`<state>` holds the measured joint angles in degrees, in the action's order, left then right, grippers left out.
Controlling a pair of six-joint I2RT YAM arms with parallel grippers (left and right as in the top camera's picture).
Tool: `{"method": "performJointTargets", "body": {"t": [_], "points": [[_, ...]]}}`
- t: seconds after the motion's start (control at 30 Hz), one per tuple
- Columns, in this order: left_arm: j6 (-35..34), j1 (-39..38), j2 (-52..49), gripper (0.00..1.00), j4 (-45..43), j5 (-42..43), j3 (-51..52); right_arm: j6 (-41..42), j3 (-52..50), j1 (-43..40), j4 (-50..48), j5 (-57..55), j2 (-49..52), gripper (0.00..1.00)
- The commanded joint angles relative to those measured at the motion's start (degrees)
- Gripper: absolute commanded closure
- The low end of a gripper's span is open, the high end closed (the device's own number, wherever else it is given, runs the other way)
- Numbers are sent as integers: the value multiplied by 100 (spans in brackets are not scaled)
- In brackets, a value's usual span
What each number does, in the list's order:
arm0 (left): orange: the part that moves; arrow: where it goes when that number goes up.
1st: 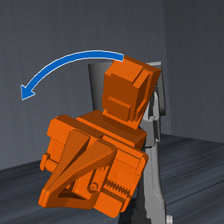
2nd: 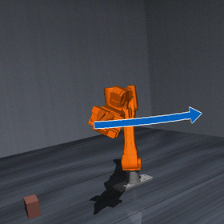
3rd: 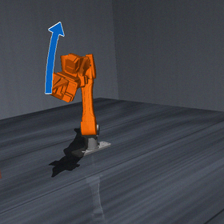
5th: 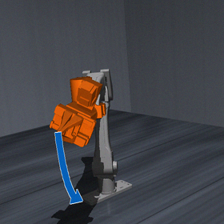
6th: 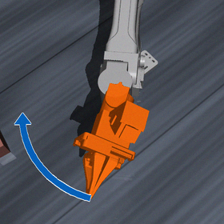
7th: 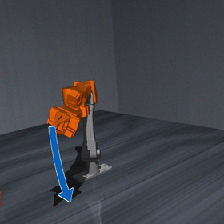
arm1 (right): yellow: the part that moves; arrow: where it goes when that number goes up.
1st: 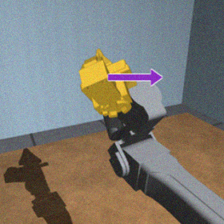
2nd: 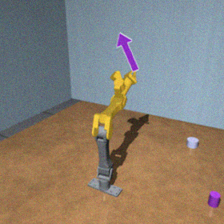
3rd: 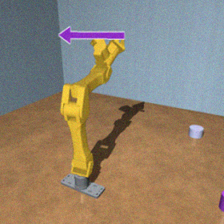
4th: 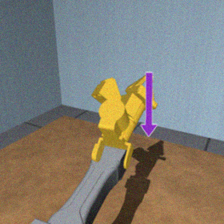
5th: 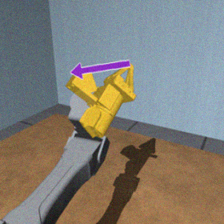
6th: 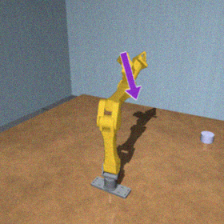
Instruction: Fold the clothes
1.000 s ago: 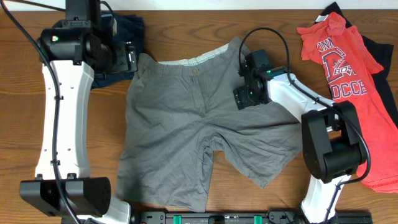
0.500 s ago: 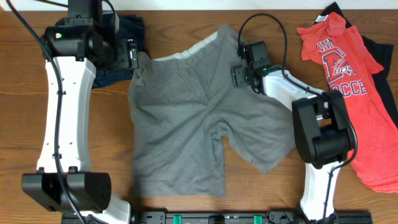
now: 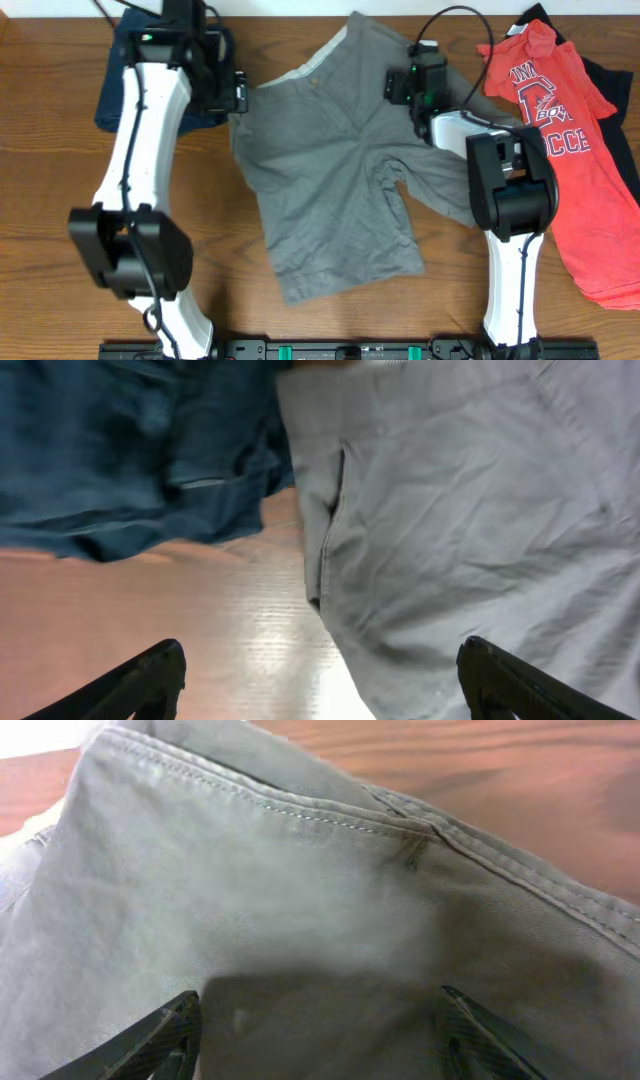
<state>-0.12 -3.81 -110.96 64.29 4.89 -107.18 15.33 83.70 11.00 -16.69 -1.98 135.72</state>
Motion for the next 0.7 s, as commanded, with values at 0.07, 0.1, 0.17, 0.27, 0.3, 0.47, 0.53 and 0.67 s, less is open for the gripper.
{"method": "performJointTargets", "body": {"t": [0.07, 0.1, 0.17, 0.27, 0.3, 0.47, 0.53, 0.67], "points": [[48, -210, -562, 12, -136, -68, 83, 157, 83, -815, 671, 479, 809, 26], [46, -223, -647, 12, -195, -68, 83, 92, 221, -892, 813, 634, 809, 26], [31, -234, -804, 12, -378, -68, 83, -101, 560, -1005, 1224, 962, 807, 24], [33, -232, -988, 12, -804, -68, 83, -586, 1106, -1051, 1958, 1495, 780, 20], [33, -232, -1047, 12, -977, -68, 83, -796, 1298, -1045, 2245, 1668, 743, 18], [35, -238, -1281, 12, -1832, -61, 83, -1274, 1967, -951, 3445, 1976, 348, 2], [39, -238, -1397, 12, -2177, -39, 83, -1453, 2140, -907, 3910, 2050, 63, 1], [55, -238, -1661, 11, -2750, 227, 83, -1615, 2199, -848, 4544, 2046, -570, 1]]}}
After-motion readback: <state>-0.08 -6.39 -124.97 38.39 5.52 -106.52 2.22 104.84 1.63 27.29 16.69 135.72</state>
